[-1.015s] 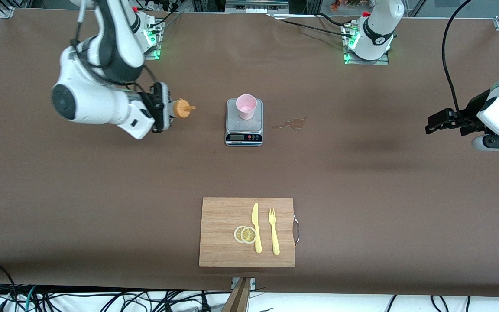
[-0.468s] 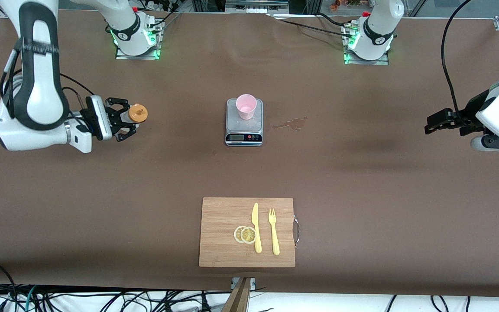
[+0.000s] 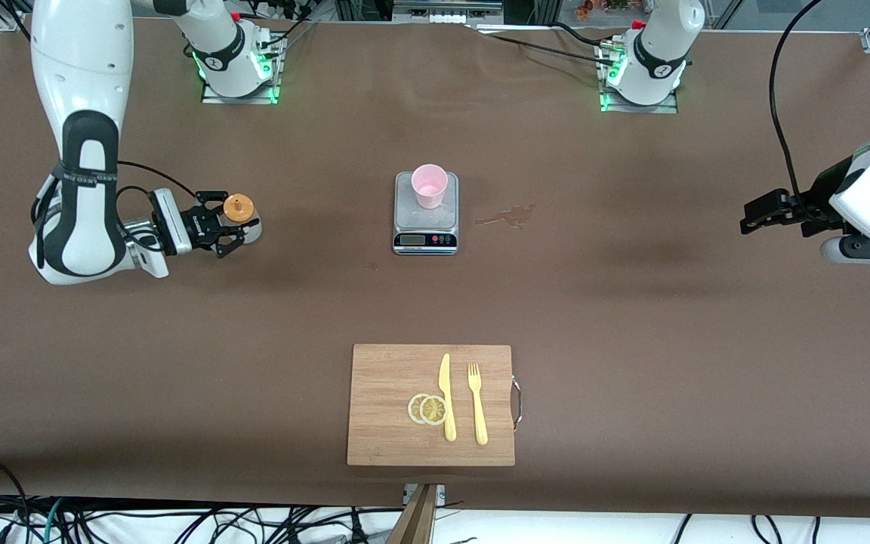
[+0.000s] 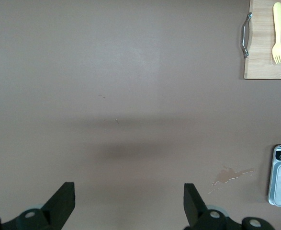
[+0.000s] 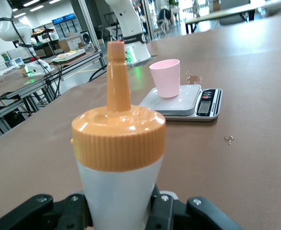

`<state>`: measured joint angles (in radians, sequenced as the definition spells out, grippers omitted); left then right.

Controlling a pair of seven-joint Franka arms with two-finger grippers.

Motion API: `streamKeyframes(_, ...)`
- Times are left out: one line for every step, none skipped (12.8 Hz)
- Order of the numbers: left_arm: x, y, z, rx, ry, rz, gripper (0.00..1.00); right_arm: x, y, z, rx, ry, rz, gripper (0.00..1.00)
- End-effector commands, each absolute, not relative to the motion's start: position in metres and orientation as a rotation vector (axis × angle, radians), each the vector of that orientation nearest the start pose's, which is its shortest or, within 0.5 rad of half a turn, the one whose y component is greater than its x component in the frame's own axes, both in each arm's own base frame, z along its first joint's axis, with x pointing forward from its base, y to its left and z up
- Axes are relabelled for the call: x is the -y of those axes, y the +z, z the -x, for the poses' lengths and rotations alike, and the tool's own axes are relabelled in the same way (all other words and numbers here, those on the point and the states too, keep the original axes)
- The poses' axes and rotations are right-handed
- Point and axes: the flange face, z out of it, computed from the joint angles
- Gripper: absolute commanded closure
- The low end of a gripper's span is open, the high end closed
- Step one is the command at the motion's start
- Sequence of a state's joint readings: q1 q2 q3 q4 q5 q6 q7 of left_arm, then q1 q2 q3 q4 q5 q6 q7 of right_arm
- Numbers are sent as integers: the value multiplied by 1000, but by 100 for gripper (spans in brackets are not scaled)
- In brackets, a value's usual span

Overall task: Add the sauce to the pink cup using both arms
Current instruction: 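Lower the bottle upright onto the table with the right gripper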

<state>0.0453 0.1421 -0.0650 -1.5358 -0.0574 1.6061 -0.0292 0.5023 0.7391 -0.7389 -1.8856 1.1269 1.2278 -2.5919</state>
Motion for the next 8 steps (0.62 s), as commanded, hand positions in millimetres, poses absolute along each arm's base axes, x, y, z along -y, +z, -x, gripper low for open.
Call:
streamKeyframes(17,568,-600,-10,114,3194,0,4,160,-542,1576,-705,1057,82)
streamKeyframes(18,568,-600,-12,114,3197,0,10,146,-537,1539,-742,1033,82)
streamKeyframes(18,568,-600,-12,114,3197,0,15,140,-534,1515,-767,1017,74)
streamKeyframes(18,568,-600,-15,114,3197,0,17,138,-533,1509,-771,1010,25)
streamKeyframes(17,568,-600,-12,114,3197,0,20,138,-531,1511,-757,1007,0)
streamKeyframes(17,568,-600,-12,114,3199,0,25,141,-528,1496,-723,999,0)
streamKeyframes(17,568,-600,-12,114,3197,0,27,144,-528,1500,-709,992,0)
streamKeyframes(17,568,-600,-15,114,3199,0,30,147,-529,1513,-696,991,0)
